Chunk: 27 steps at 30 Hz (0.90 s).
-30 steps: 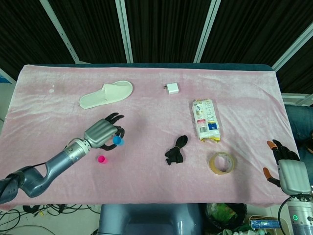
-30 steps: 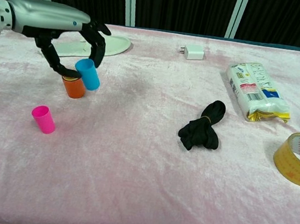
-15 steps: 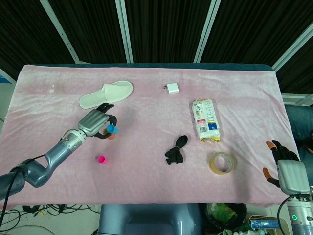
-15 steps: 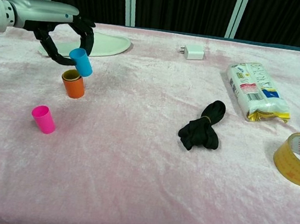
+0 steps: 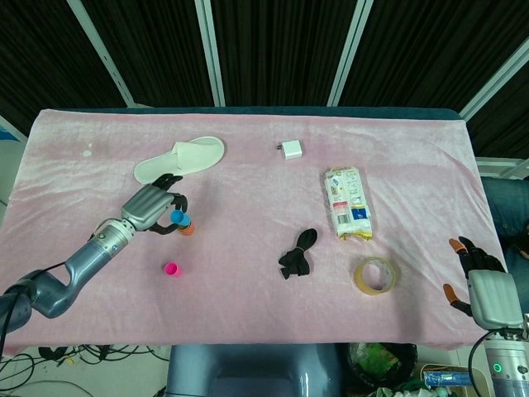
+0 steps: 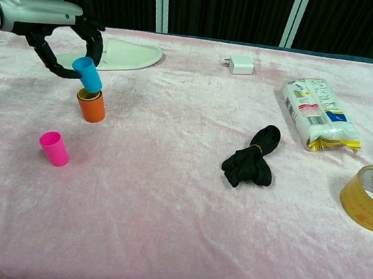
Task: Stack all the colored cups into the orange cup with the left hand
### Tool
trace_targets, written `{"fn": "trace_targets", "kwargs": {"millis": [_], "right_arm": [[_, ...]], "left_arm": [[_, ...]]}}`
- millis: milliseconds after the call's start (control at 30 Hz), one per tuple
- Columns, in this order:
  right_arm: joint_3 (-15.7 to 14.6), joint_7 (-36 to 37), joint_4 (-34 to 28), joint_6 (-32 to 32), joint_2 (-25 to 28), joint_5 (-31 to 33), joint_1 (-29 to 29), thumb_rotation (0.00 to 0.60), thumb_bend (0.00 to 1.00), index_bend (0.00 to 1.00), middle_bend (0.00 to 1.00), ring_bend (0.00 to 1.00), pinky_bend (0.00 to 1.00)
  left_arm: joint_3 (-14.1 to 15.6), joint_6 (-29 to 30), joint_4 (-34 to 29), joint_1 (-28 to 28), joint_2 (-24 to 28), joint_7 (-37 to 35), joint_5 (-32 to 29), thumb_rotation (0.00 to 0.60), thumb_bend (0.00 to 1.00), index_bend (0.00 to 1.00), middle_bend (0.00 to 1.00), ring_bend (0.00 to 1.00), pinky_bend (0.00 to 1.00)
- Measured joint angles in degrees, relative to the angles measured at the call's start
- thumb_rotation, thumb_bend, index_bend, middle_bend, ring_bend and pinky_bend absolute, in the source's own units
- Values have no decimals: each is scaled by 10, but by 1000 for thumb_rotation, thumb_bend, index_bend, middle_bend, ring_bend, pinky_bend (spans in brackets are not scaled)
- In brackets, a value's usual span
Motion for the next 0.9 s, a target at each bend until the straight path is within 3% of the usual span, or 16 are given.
{"fn": "trace_targets", "kwargs": {"millis": [233,300,367,500,600,700,767,900], "right_arm": [[0,0,-1,0,0,1,0,600,254,155,98,175,239],[0,0,-1,0,0,1,0,600,255,155,97,175,239],[0,0,-1,0,0,1,0,600,255,159,97,175,238],[0,0,-1,0,0,2,0,600,255,162,98,175,239],[1,0,-1,0,0,3,-1,600,254,162,98,175,239],[1,-1,-1,0,0,3,-1,600,255,162,98,175,239],[0,-1,-2,-1,0,3,0,600,255,162,98,175,239],[0,-2,-2,1,0,1,-1,600,256,162,98,175,239]], "left_arm": [[10,-10,16,-1,-10,-18,9,600,347,448,470,0,0],[12,-14,18,-2,-11,-19,11,600,292,379,416,0,0],[14,-22,19,-4,-10,-16,11,600,194,231,277,0,0],[13,-31,15,-6,-8,2,3,600,146,65,119,0,0],[10,-23,6,-3,-4,8,-1,600,146,60,116,0,0],[9,-10,-6,2,3,15,0,600,147,110,174,0,0],[10,11,-20,9,12,23,7,600,167,159,240,0,0],[25,81,-72,45,46,46,31,600,187,215,275,0,0]]}}
